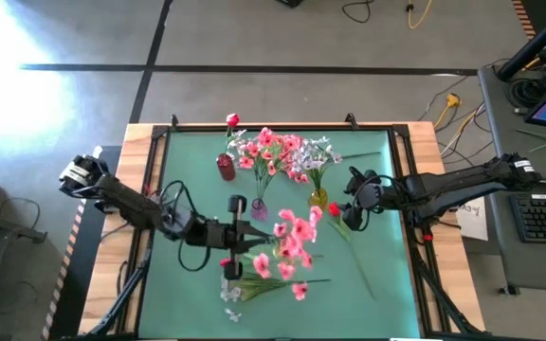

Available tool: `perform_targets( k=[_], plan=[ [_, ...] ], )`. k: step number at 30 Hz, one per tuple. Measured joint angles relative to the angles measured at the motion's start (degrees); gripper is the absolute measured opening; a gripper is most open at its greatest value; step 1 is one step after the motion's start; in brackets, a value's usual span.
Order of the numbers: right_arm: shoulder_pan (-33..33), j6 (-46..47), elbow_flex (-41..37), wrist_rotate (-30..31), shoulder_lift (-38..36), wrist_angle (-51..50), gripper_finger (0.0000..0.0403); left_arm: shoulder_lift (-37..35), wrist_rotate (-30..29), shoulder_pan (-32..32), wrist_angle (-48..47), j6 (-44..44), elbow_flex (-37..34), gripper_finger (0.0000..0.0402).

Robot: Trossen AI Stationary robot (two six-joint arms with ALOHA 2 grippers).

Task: Sort flowers into vase by color
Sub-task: Put the left pink flower into the purple vase

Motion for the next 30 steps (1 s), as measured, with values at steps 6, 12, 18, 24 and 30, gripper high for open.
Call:
perform_targets(
  k=[6, 12, 18, 24, 30],
  plan=[
    [0.0, 0.0, 0.0, 0.0, 0.0, 0.0, 0.0265, -0.8, 1.1, 1.0, 15.5, 0.2, -8.0, 0.0000],
    [0.0, 0.0, 0.0, 0.0, 0.0, 0.2, 0.0265, -3.3, 0.7, 2.8, 24.1, 1.0, -14.3, 0.0000],
    [0.0, 0.2, 0.0, 0.0, 0.0, 1.4, 0.0265, -5.6, -0.3, 8.0, 24.4, 1.0, -16.2, 0.0000],
    [0.0, 0.1, 0.0, 0.5, 0.0, 1.5, 0.0265, -10.8, -0.3, 10.9, 24.8, 3.3, -18.3, 0.0000],
    [0.0, -1.1, 0.0, 3.5, 0.0, 1.5, 0.0265, -14.6, 1.0, 12.1, 24.8, 4.9, -21.3, 0.0000]
  ],
)
